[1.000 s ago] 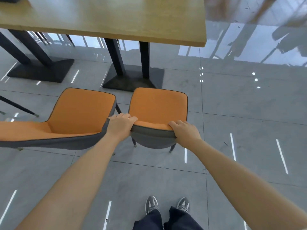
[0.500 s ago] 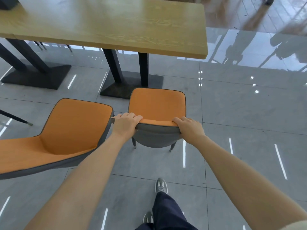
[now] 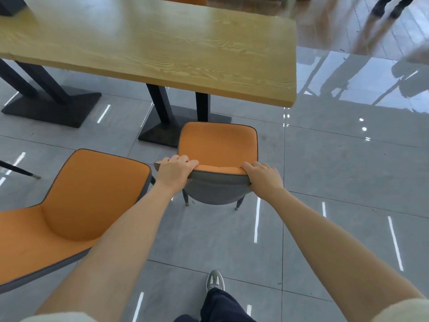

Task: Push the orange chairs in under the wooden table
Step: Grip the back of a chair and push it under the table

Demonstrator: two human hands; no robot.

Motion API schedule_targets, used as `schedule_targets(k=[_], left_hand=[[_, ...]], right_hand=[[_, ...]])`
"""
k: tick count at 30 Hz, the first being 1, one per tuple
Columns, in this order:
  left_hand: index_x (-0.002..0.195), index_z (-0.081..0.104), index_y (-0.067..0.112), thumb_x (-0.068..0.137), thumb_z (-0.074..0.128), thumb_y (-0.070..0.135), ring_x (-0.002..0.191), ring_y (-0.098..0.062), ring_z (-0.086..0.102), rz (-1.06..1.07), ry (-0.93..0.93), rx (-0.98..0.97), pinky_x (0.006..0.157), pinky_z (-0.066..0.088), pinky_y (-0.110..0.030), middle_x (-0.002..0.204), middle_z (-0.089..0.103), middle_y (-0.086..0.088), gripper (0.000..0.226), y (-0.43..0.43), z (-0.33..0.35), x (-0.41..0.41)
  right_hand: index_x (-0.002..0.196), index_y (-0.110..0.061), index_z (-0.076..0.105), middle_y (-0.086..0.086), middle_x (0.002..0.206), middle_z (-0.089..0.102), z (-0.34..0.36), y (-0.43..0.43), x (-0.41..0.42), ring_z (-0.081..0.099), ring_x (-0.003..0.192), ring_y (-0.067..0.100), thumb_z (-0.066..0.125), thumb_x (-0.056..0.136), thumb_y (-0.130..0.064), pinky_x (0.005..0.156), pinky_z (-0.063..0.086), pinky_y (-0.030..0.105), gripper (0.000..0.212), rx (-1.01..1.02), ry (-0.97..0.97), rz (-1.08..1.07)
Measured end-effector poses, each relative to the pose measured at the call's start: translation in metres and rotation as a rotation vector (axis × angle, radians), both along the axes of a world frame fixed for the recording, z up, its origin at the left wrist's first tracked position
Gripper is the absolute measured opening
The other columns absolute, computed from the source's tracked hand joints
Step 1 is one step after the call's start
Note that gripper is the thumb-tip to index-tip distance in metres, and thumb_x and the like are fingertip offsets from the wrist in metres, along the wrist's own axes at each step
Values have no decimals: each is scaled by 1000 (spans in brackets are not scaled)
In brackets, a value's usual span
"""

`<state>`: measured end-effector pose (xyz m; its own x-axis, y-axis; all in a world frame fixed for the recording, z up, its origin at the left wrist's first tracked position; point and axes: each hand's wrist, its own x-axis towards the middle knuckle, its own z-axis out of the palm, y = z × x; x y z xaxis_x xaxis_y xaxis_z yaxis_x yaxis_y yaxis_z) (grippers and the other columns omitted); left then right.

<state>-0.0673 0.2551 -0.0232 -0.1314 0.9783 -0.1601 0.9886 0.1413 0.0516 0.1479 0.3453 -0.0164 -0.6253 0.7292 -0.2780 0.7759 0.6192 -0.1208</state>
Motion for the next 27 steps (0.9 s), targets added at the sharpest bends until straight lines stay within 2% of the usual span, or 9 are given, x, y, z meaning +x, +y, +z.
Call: schedule_targets(k=[5, 9, 13, 18, 20, 22, 24, 27], left_hand=[[121, 54, 18, 88, 57, 17, 108, -28, 52, 52, 39, 10, 92, 39, -40, 116, 59, -9, 33, 20, 5, -25], [119, 54, 18, 89, 54, 12, 110, -29, 51, 131, 72, 18, 95, 37, -41, 116, 59, -10, 31, 20, 4, -46], [120, 53, 16, 88, 57, 15, 111, -29, 51, 127, 82, 13, 96, 37, -41, 116, 59, -11, 32, 18, 2, -53], [122, 47, 11, 88, 59, 25, 114, -29, 51, 100, 95, -1, 97, 38, -40, 120, 58, -12, 39, 12, 5, -53], [131, 39, 11, 89, 56, 30, 124, -29, 44, 58, 85, -13, 102, 35, -41, 132, 50, -14, 49, 5, 8, -56], [140, 27, 12, 92, 51, 35, 136, -30, 31, 32, 71, -28, 110, 27, -44, 147, 35, -15, 59, -3, 13, -61], [146, 15, 14, 95, 42, 40, 143, -27, 17, 34, 92, -41, 115, 18, -46, 155, 19, -10, 64, -14, 18, -72], [148, 4, 16, 96, 33, 45, 146, -24, 6, 55, 127, -61, 117, 10, -46, 159, 6, -7, 65, -36, 26, -95]], right_hand=[[111, -13, 45, 11, 99, 55, 2, 12, -27, 52, 89, 29, 48, 86, -1, 72, 41, 37, 28, 0, 40, 20], [114, -14, 44, 12, 104, 55, -1, 5, -52, 52, 96, 32, 48, 85, 0, 75, 43, 40, 32, -32, 64, 30], [119, -16, 45, 11, 106, 55, -3, 1, -59, 52, 98, 32, 48, 86, -1, 74, 42, 39, 37, -21, 71, 28], [119, -15, 41, 12, 109, 54, 3, -3, -60, 50, 103, 32, 49, 86, -2, 81, 42, 40, 36, -67, 12, -27], [117, -13, 38, 13, 111, 53, 7, -7, -62, 49, 104, 33, 52, 86, -5, 85, 41, 41, 35, -76, -19, -73], [118, -12, 36, 14, 116, 50, 12, -13, -68, 47, 107, 33, 53, 86, -10, 88, 40, 41, 37, -95, -28, -125], [130, -13, 28, 15, 128, 44, 17, -22, -81, 43, 116, 33, 53, 87, -18, 97, 38, 43, 50, -104, -14, -139], [145, -17, 7, 14, 153, 19, 27, -41, -110, 20, 139, 35, 48, 93, -35, 113, 23, 47, 69, -90, 32, -140]])
